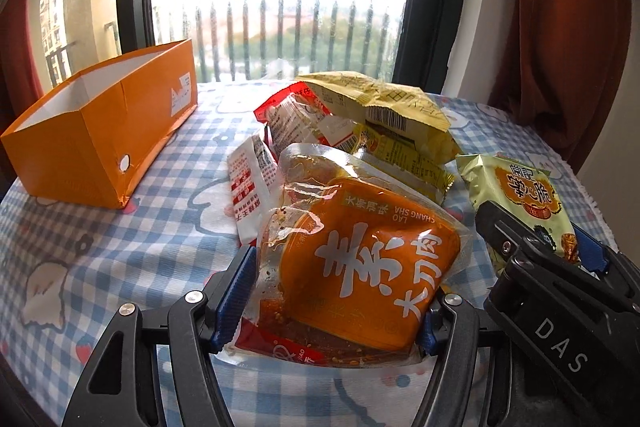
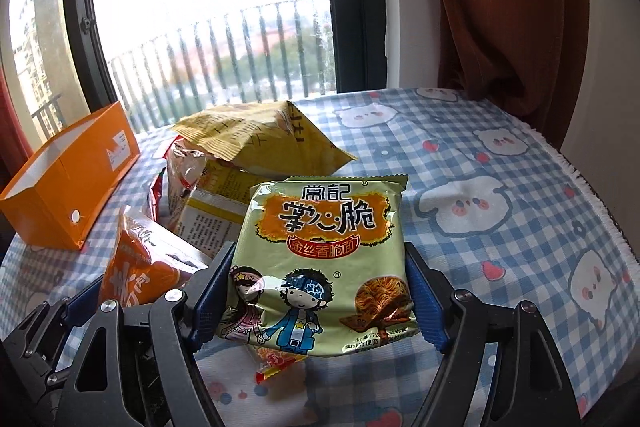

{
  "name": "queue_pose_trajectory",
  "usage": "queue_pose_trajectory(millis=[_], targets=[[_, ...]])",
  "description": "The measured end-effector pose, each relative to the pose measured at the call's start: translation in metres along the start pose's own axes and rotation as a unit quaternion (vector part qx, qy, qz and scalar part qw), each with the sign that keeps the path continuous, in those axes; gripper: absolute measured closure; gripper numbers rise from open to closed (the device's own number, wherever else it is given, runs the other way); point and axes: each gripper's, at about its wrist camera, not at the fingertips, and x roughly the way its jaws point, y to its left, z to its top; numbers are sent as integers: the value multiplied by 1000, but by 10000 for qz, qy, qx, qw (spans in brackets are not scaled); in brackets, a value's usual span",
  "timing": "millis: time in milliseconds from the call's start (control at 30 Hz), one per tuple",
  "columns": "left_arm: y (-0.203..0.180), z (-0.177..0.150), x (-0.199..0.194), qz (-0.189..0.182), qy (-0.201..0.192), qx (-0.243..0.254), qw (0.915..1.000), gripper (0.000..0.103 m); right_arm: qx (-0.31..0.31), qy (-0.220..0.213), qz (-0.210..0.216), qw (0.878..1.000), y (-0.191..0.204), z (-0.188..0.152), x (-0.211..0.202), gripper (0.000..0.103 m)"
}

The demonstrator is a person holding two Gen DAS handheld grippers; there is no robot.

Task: Organize snacks
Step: 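Carry the orange packet in left tool while right tool carries the green packet to the box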

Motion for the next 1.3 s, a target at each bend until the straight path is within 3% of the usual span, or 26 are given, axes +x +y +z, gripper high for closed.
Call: queue_pose_trajectory(millis=[667,1300], targets=[[41,31,-45,228,-885,-92,9958,34,-63,-675,350,9971,51,27,-35,23],[90,56,-55,587,-1238,-162,9904,34,-160,-1091,785,9908,111,54,-29,23]])
